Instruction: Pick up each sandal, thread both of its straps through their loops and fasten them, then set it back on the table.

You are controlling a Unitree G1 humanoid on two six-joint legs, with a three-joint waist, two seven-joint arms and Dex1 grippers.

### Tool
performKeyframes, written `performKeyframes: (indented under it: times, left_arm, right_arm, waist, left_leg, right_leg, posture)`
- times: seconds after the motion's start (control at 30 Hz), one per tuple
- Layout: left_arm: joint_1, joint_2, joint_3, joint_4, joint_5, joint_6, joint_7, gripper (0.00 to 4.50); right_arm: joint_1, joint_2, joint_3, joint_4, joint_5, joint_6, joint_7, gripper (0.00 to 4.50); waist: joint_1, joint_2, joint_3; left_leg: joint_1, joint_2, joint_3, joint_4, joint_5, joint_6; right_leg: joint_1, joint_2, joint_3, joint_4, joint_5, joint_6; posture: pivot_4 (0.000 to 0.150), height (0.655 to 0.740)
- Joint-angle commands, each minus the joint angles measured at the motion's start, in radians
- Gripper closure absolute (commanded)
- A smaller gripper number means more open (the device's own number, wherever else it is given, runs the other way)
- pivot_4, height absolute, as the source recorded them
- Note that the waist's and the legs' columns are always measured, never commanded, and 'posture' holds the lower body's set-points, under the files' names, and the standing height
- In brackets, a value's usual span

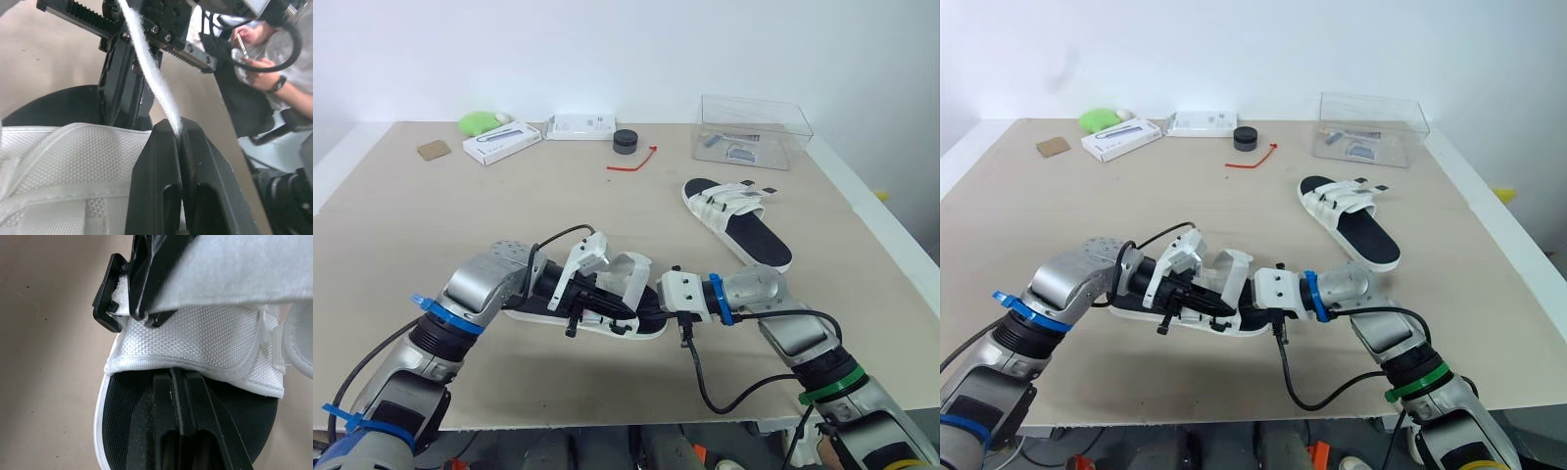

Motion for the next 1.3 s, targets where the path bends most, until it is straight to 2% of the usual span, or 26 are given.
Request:
performKeyframes:
  times: [0.03,0.13,0.2,0.47,0.77,0.87,0.93,0.97,1.3]
  left_arm:
    - [0.001,0.012,0.015,-0.031,-0.017,0.023,-0.013,3.69]
    - [-0.007,0.02,0.039,-0.05,-0.058,0.042,-0.048,2.39]
    - [-0.025,0.015,0.06,-0.036,-0.076,0.06,-0.044,2.39]
    - [-0.126,-0.046,0.08,0.136,0.006,-0.034,0.02,2.39]
    - [-0.137,-0.098,0.082,0.166,0.022,-0.073,0.008,2.39]
    - [-0.14,-0.097,0.08,0.166,0.024,-0.075,-0.008,3.2]
    - [-0.13,-0.075,0.066,0.147,0.029,-0.079,-0.044,4.21]
    - [-0.123,-0.064,0.06,0.138,0.033,-0.08,-0.057,4.48]
    - [-0.056,-0.011,0.041,0.084,0.048,-0.093,-0.096,4.48]
  right_arm:
    - [0.019,-0.025,0.017,0.04,-0.052,0.013,0.002,4.5]
    - [0.021,-0.025,0.015,0.039,-0.053,0.014,0.001,4.5]
    - [0.022,-0.025,0.016,0.039,-0.054,0.014,0.001,4.5]
    - [0.019,-0.023,0.016,0.045,-0.057,0.013,-0.001,4.5]
    - [0.025,-0.029,0.014,0.041,-0.058,0.017,-0.004,4.5]
    - [0.022,-0.028,0.014,0.047,-0.06,0.015,-0.004,4.5]
    - [0.018,-0.027,0.015,0.05,-0.061,0.014,-0.005,4.5]
    - [0.017,-0.026,0.014,0.05,-0.061,0.014,-0.005,4.5]
    - [0.005,-0.026,0.017,0.067,-0.066,0.003,-0.001,4.5]
  waist:
    - [0.0,0.0,0.0]
    - [0.0,0.0,0.0]
    - [0.0,0.0,0.0]
    - [0.0,0.0,0.0]
    - [0.0,0.0,0.0]
    - [0.0,0.0,0.0]
    - [0.0,0.0,0.0]
    - [0.0,0.0,0.0]
    - [0.0,0.0,0.0]
  left_leg:
    - [0.0,0.0,0.0,0.0,0.0,0.0]
    - [0.0,0.0,-0.001,0.0,0.0,0.0]
    - [0.0,0.0,-0.001,0.0,0.0,0.0]
    - [-0.001,0.0,-0.002,0.0,0.0,0.0]
    - [-0.002,0.0,-0.003,0.0,0.0,0.0]
    - [-0.002,0.0,-0.003,0.0,0.0,0.0]
    - [-0.002,0.0,-0.003,0.0,0.0,0.0]
    - [-0.002,0.0,-0.003,0.0,0.0,0.0]
    - [-0.002,0.0,-0.003,0.0,0.0,0.0]
  right_leg:
    - [0.0,0.0,0.0,0.0,0.0,0.0]
    - [0.0,0.0,0.0,0.0,0.0,0.0]
    - [0.0,0.0,0.0,0.0,0.0,0.0]
    - [0.0,0.0,-0.002,0.0,0.0,0.0]
    - [0.0,0.0,-0.002,0.0,0.0,0.0]
    - [0.0,0.0,-0.002,0.0,0.0,0.0]
    - [0.0,0.0,-0.002,0.0,0.0,0.0]
    - [0.0,0.0,-0.002,0.0,0.0,0.0]
    - [0.0,0.0,-0.002,0.0,0.0,0.0]
  posture:
    - [0.15,0.74]
    - [0.15,0.74]
    - [0.15,0.74]
    - [0.15,0.74]
    - [0.15,0.74]
    - [0.15,0.74]
    - [0.15,0.74]
    - [0.15,0.74]
    - [0.15,0.74]
